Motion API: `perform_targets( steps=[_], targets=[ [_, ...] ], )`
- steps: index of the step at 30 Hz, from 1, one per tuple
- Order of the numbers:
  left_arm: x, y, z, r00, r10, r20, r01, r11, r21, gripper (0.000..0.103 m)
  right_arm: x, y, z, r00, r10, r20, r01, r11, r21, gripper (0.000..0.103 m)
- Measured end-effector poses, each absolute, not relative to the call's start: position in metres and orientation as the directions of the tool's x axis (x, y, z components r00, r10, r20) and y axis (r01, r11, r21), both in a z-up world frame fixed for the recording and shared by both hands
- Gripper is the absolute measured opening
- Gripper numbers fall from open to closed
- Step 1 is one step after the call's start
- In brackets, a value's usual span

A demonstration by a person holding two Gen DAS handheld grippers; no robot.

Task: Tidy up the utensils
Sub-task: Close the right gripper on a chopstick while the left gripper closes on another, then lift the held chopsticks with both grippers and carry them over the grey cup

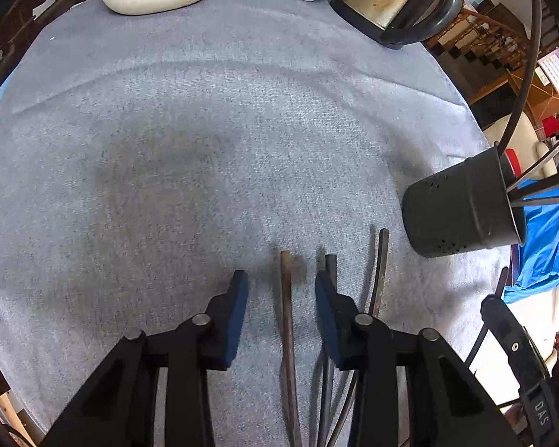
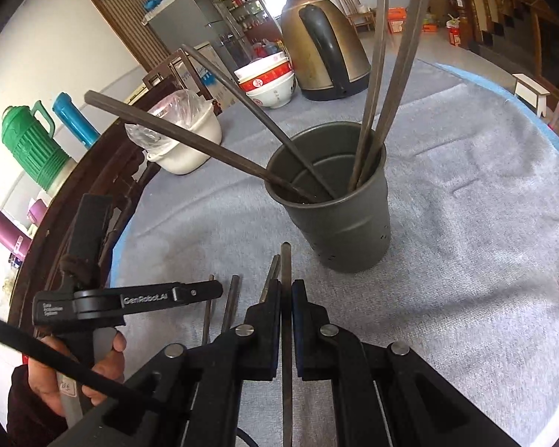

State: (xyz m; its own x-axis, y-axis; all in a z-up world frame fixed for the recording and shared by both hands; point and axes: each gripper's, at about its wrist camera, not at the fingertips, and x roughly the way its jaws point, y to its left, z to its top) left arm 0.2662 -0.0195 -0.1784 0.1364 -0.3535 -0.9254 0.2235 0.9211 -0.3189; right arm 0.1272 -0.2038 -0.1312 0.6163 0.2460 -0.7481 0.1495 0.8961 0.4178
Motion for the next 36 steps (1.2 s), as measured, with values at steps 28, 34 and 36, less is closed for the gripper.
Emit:
perform_targets(
  steps=[28, 34, 36],
  targets=[
    [0.198, 0.001, -0.027, 0.489, -0.461, -0.740, 0.369, 0.878, -0.303, 0.005, 0.094, -0.230, -0.041, 0.804, 0.234, -0.546, 0.057, 0.885, 0.462, 0.006],
    [0.178, 0.000, 0.009, 0.536, -0.505, -0.676, 0.417, 0.855, -0.308, 0.005, 0.084, -0.238, -0.016, 0.846, 0.194, -0.497, 0.052, 0.898, 0.438, 0.006],
    [0.174, -0.005, 0.018, 0.550, -0.515, -0.658, 0.434, 0.849, -0.302, 0.005, 0.081, -0.240, -0.010, 0.855, 0.185, -0.484, 0.050, 0.901, 0.432, 0.006]
  ],
)
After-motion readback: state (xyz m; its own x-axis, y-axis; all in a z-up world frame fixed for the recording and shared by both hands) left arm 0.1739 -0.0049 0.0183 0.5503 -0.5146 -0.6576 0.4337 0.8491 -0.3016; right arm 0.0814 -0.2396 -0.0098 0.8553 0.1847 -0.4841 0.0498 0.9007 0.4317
